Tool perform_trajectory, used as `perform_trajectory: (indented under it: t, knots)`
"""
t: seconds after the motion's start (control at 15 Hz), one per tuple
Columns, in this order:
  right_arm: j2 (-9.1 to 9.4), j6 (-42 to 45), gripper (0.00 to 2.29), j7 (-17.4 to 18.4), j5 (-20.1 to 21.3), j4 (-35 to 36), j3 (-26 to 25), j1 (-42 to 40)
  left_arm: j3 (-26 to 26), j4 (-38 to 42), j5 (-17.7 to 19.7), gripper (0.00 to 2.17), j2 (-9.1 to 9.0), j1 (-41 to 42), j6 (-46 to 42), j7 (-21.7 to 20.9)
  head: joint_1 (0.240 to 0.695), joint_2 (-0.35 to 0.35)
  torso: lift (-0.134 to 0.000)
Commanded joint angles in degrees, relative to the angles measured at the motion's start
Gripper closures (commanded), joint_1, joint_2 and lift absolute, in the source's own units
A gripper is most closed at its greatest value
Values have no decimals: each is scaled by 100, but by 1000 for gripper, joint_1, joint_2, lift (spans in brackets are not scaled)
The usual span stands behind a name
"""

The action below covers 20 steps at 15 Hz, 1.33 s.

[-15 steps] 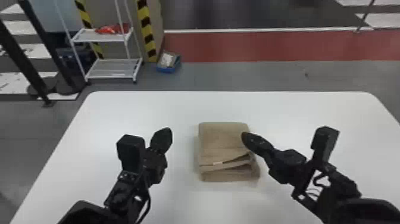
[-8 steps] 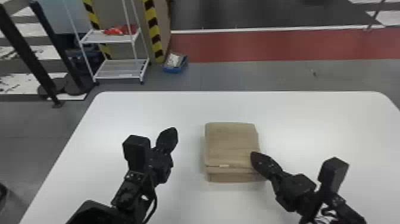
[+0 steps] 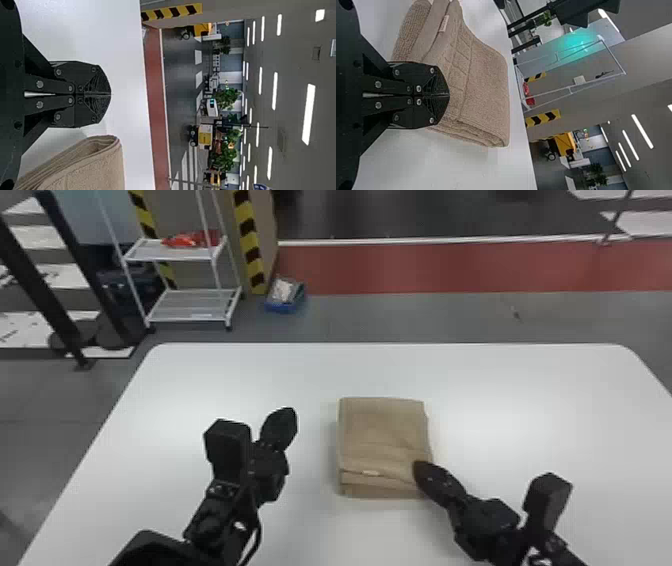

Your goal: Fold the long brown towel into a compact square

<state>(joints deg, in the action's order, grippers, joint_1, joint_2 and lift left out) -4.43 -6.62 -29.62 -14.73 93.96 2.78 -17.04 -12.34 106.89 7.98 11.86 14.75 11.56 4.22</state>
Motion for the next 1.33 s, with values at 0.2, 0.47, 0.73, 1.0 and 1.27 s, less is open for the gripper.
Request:
perform_trajectory:
  t: [0.2, 0.47, 0.73, 1.0, 1.27]
  knots:
    - [-119, -195, 2172, -149, -276, 1019, -225, -238, -14, 43, 2, 2108, 0, -8, 0, 0, 695, 44, -114]
    - [-128, -846, 2172, -149, -364, 1889, -339, -326, -31, 43, 2, 2108, 0, -43, 0, 0, 695, 36, -114]
    - [-119, -863, -1, 176, -153, 2513, -374, -598, -93, 148, -24, 1835, 0, 1, -176, 123, 695, 34, -114]
    - [-119, -459, 39, 571, 58, 2996, -832, -959, -145, 227, -112, -2, -9, 300, -1318, 396, 695, 6, -114]
    - [-84, 613, 46, 958, 321, 3119, -1113, -1416, -154, 350, -393, 33, -70, 695, -1705, 659, 695, -53, -114]
